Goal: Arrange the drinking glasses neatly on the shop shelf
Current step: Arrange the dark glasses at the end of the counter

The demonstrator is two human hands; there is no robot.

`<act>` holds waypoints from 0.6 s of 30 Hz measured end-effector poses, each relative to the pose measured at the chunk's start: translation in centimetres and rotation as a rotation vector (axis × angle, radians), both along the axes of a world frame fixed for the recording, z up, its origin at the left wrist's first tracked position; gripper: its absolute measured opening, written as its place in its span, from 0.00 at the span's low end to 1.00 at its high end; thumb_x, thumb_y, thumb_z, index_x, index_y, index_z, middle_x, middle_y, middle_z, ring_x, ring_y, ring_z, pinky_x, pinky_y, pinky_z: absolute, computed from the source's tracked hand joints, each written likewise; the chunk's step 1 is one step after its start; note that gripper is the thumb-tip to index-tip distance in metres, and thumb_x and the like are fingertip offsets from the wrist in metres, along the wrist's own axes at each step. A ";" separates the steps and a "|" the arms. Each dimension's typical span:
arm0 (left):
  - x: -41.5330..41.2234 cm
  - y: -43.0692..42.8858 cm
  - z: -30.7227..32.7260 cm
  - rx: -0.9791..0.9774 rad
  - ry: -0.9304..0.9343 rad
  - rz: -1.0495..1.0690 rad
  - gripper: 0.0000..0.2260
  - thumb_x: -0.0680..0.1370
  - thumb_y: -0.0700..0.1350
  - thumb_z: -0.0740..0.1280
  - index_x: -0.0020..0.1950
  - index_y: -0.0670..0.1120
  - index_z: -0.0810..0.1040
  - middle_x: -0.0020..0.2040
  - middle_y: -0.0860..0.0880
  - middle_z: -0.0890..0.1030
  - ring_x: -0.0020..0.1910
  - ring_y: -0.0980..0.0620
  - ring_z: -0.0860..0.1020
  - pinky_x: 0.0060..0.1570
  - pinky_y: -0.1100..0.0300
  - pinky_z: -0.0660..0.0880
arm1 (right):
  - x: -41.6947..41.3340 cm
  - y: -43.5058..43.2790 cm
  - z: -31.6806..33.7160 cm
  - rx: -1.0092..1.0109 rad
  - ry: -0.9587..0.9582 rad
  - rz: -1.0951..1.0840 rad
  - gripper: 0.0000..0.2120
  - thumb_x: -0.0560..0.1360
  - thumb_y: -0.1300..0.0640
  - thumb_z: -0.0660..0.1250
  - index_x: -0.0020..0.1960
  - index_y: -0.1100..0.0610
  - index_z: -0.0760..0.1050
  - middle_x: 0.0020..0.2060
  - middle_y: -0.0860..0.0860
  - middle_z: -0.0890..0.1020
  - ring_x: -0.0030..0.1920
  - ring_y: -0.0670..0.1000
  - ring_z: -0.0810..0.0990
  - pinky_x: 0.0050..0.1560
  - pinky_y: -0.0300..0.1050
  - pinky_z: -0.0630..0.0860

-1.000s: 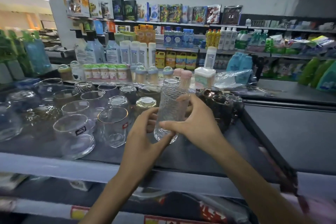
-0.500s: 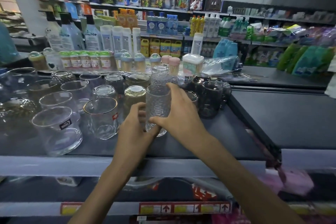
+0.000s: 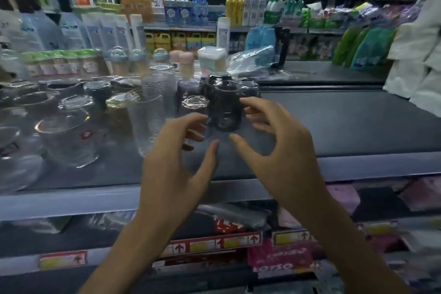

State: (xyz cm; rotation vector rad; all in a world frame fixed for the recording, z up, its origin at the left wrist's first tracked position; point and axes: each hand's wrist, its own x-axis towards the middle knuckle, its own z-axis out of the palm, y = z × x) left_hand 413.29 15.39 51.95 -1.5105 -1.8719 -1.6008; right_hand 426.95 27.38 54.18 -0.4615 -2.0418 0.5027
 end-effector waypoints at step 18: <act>33.6 39.6 5.5 -0.394 0.785 -0.393 0.35 0.77 0.68 0.63 0.79 0.55 0.59 0.73 0.46 0.67 0.69 0.41 0.71 0.60 0.43 0.76 | 42.8 26.4 -1.8 -0.125 -0.108 -0.835 0.24 0.81 0.49 0.69 0.74 0.52 0.71 0.71 0.52 0.74 0.70 0.54 0.72 0.69 0.53 0.72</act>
